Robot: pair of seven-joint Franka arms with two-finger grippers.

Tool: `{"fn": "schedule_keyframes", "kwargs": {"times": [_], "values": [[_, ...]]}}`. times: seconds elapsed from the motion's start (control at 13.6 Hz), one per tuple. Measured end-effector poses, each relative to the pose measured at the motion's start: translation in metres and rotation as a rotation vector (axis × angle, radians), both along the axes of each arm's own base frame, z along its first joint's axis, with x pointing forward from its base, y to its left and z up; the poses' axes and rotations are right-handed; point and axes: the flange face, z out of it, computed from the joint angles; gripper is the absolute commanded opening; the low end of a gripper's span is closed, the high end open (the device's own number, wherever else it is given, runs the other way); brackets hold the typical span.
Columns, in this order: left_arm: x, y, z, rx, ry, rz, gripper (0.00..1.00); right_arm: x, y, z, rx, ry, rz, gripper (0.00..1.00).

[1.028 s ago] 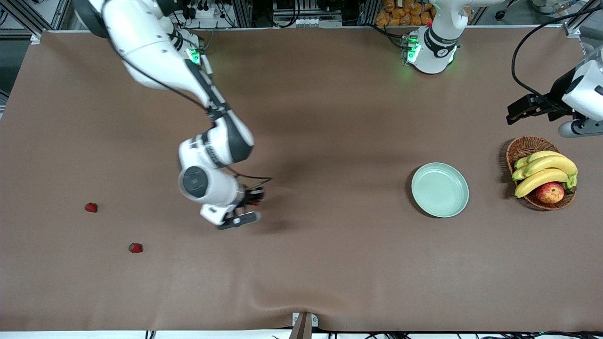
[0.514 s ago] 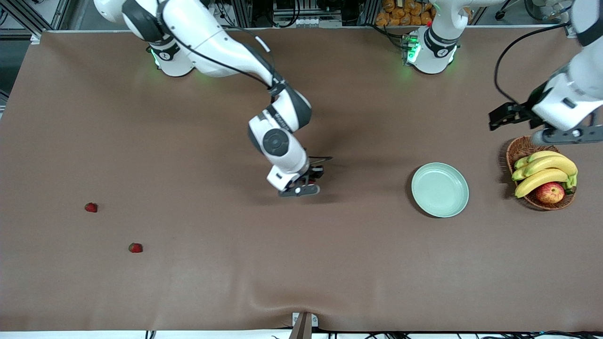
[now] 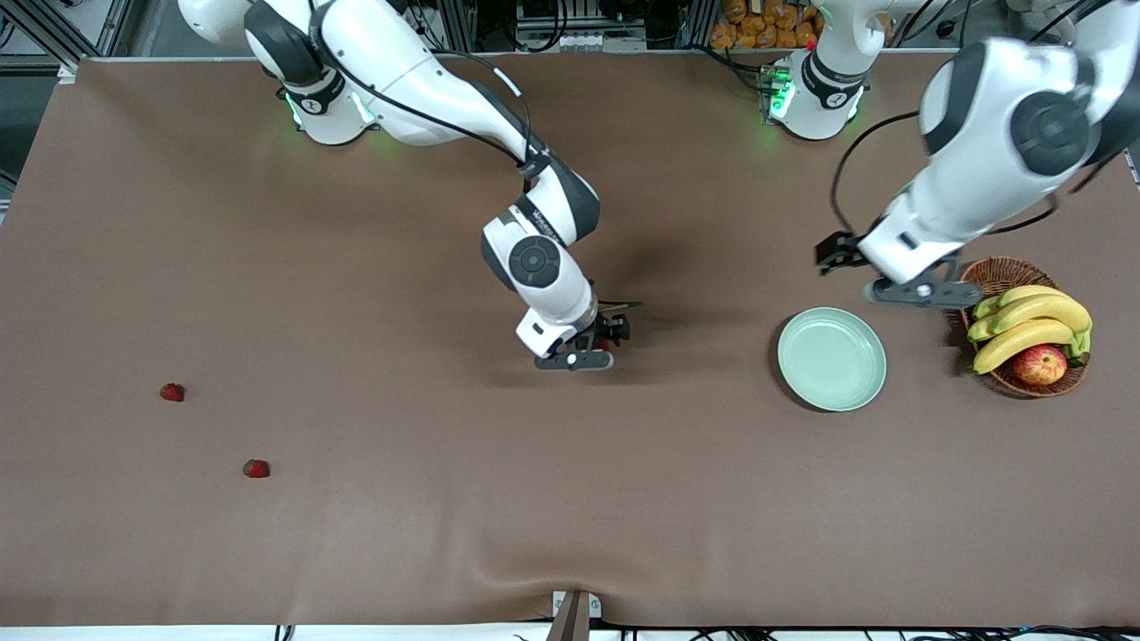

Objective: Collect all strawberries into plate
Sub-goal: 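Carry the strawberry to mid-table with the right gripper while the left gripper approaches, then set the strawberry down and open the right gripper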

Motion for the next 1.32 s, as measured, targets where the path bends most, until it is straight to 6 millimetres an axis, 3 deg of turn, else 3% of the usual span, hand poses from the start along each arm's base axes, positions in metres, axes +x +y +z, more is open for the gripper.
{"fn": "schedule_keyframes", "kwargs": {"times": [0.15,0.22,0.37,0.51,0.66,0.81,1.18,1.32], "values": [[-0.002,-0.022,-0.035,-0.036,0.019,0.020,1.00,0.027,-0.032,0.033,-0.013,0.016,-0.031,1.00],[-0.002,-0.038,-0.050,-0.051,0.034,0.061,1.00,0.044,-0.058,0.052,-0.022,0.022,-0.033,1.00],[-0.003,-0.087,-0.068,-0.057,0.056,0.202,1.00,0.077,-0.117,0.080,-0.047,0.030,-0.011,1.00],[-0.001,-0.152,-0.080,-0.059,0.079,0.353,1.00,0.107,-0.181,0.093,-0.078,0.029,0.014,1.00],[0.004,-0.212,-0.096,-0.029,0.077,0.484,1.00,0.132,-0.245,0.096,-0.119,0.007,0.054,1.00],[0.010,-0.250,-0.124,0.009,0.074,0.580,1.00,0.149,-0.300,0.095,-0.159,-0.019,0.120,1.00],[0.021,-0.302,-0.186,0.010,0.085,0.756,1.00,0.172,-0.411,0.078,-0.200,-0.041,0.307,1.00],[0.017,-0.317,-0.206,-0.014,0.079,0.785,0.96,0.180,-0.444,0.068,-0.223,-0.081,0.352,1.00]]}}
